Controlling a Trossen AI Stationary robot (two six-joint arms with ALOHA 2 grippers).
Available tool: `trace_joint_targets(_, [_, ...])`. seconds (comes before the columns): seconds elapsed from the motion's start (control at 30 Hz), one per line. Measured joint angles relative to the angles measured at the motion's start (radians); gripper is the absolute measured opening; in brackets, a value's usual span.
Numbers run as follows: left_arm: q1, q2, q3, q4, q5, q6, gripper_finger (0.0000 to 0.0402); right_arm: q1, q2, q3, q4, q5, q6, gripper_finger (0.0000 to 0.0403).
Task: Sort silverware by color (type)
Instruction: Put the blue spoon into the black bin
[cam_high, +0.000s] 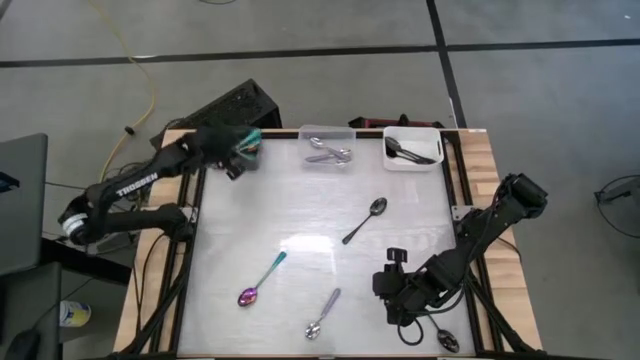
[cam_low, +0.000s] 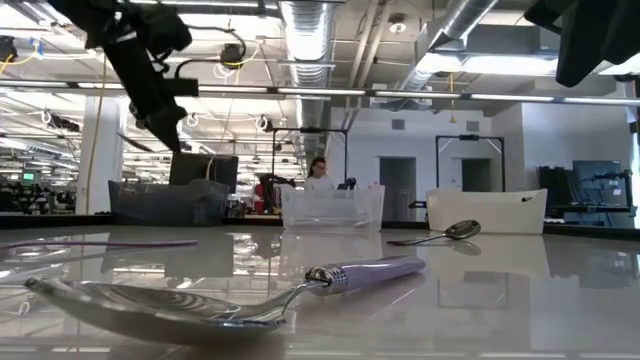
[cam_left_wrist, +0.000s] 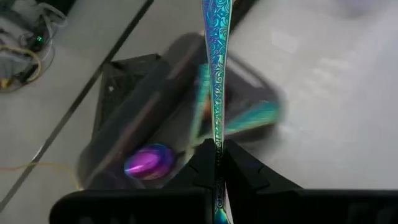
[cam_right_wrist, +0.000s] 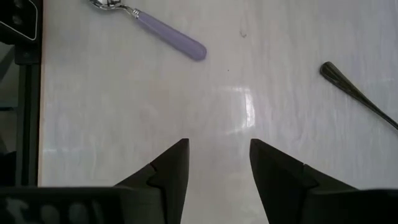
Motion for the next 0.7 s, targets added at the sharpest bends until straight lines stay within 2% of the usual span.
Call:
trace_joint_targets(0.1, [0.123, 0.048, 0.0, 0.043, 0.074, 0.07, 0.0, 0.0, 0.0, 0.0, 0.003, 0.0, 0.001, 0.0191])
trace_joint_targets(0.2, [0.185, 0.12, 0.0, 0.086, 0.124, 0.149, 0.0, 0.0, 0.0, 0.0, 0.003, 0.0, -0.001, 0.0191])
trace_joint_targets(0.33, [0.213, 0.217, 0.0, 0.156, 0.111, 0.22, 0.0, 0.0, 0.0, 0.0, 0.002, 0.0, -0.005, 0.0191])
trace_joint_targets(0.43, [0.213, 0.261, 0.0, 0.199, 0.052, 0.259, 0.0, 0.0, 0.0, 0.0, 0.002, 0.0, -0.006, 0.0191])
trace_joint_targets(0.7, [0.215, 0.283, 0.0, 0.214, 0.024, 0.311, 0.0001, 0.001, 0.0, 0.0, -0.008, 0.0, -0.012, 0.0191])
